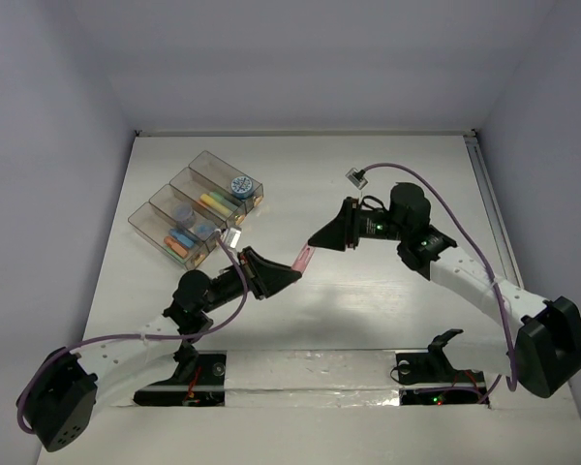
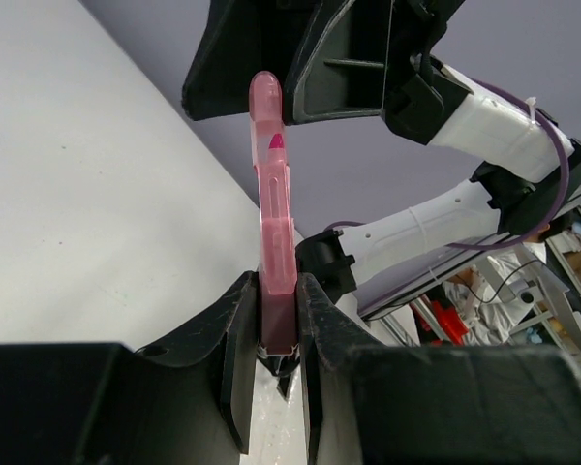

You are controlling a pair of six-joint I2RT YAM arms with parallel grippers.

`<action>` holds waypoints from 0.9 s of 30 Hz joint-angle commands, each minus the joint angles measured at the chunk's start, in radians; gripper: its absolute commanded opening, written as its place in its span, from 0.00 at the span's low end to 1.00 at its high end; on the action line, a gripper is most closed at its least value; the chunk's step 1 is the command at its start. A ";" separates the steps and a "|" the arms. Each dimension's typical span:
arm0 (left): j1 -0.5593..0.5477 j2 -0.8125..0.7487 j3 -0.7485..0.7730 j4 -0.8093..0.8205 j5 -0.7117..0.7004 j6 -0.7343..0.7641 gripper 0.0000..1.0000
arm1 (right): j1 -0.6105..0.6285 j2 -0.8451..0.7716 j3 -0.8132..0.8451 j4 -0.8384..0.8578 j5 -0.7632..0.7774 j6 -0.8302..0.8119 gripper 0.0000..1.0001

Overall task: Sort the stationery into containers
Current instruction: Close the pen cap on the pen.

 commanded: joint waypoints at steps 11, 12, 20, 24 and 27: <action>-0.002 0.004 0.052 0.051 -0.014 0.017 0.00 | 0.044 -0.009 -0.034 0.127 -0.016 0.020 0.04; -0.002 0.003 0.052 0.052 -0.017 0.019 0.00 | 0.055 -0.004 -0.034 0.131 -0.016 0.020 0.03; -0.002 -0.028 0.055 0.100 -0.109 -0.012 0.00 | 0.130 -0.001 -0.063 0.161 0.037 -0.006 0.00; -0.002 -0.036 0.070 0.126 -0.142 -0.013 0.00 | 0.150 -0.012 -0.123 0.282 0.066 0.037 0.00; -0.002 -0.039 0.081 0.131 -0.164 -0.010 0.00 | 0.160 -0.032 -0.169 0.340 0.100 0.066 0.00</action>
